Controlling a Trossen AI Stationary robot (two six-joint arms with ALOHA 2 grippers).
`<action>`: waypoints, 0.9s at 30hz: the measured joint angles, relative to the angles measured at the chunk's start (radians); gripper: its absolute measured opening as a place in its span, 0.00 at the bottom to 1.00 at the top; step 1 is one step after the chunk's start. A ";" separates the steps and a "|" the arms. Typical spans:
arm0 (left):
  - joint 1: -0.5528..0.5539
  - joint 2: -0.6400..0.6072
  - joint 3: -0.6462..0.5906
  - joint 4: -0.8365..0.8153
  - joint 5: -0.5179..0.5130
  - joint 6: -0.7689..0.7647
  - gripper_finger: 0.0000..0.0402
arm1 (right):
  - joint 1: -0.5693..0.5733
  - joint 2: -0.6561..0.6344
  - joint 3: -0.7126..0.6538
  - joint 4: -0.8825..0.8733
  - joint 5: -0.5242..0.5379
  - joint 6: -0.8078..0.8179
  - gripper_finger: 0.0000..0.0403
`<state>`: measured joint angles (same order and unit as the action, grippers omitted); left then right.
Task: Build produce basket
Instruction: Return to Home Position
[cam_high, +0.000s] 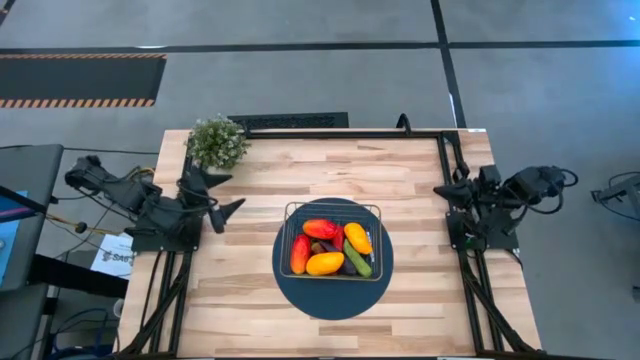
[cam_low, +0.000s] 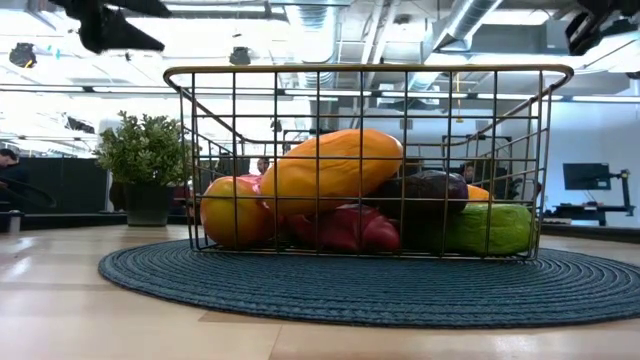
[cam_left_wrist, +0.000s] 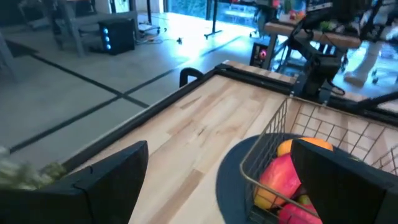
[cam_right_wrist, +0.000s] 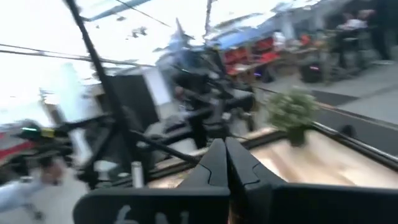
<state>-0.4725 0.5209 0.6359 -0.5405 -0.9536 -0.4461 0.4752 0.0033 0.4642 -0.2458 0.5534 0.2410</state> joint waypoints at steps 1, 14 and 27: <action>0.005 -0.008 -0.027 0.033 0.000 -0.010 0.94 | 0.000 0.001 0.002 0.006 -0.036 0.001 0.00; 0.028 -0.251 -0.291 0.267 0.048 0.020 0.94 | 0.000 0.000 -0.082 -0.007 -0.085 0.098 0.00; 0.029 -0.432 -0.475 0.268 0.031 -0.122 0.94 | 0.000 0.000 -0.270 0.117 -0.004 0.128 0.00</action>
<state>-0.4431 0.0887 0.1612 -0.2728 -0.9223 -0.5682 0.4747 0.0030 0.1946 -0.1292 0.5496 0.3689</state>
